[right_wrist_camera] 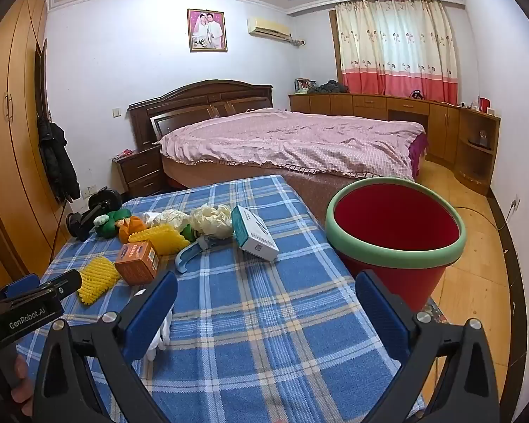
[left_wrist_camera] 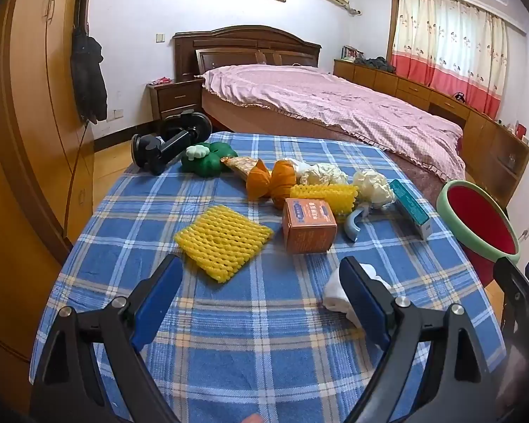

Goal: Collect trash

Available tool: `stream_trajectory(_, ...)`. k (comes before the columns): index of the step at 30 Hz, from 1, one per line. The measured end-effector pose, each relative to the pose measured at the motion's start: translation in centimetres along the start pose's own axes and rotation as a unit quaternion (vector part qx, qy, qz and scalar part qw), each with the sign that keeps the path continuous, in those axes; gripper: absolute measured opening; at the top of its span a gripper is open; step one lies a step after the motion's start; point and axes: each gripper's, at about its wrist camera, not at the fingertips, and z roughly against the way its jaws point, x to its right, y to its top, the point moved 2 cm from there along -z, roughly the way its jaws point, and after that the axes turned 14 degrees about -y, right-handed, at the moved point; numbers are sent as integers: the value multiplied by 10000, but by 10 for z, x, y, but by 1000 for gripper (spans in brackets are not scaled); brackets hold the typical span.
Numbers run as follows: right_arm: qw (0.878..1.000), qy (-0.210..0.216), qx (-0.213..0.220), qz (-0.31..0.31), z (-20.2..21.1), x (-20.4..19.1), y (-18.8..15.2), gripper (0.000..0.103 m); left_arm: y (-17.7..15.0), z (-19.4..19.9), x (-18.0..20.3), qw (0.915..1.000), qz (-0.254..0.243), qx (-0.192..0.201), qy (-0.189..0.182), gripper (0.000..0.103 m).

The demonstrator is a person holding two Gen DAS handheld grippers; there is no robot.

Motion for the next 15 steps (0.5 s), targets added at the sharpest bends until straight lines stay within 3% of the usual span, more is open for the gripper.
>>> stream_trajectory(15,10000,-3,-46,-1,-1,1,-1,103,1,0,-3,10000,26,35,12,91)
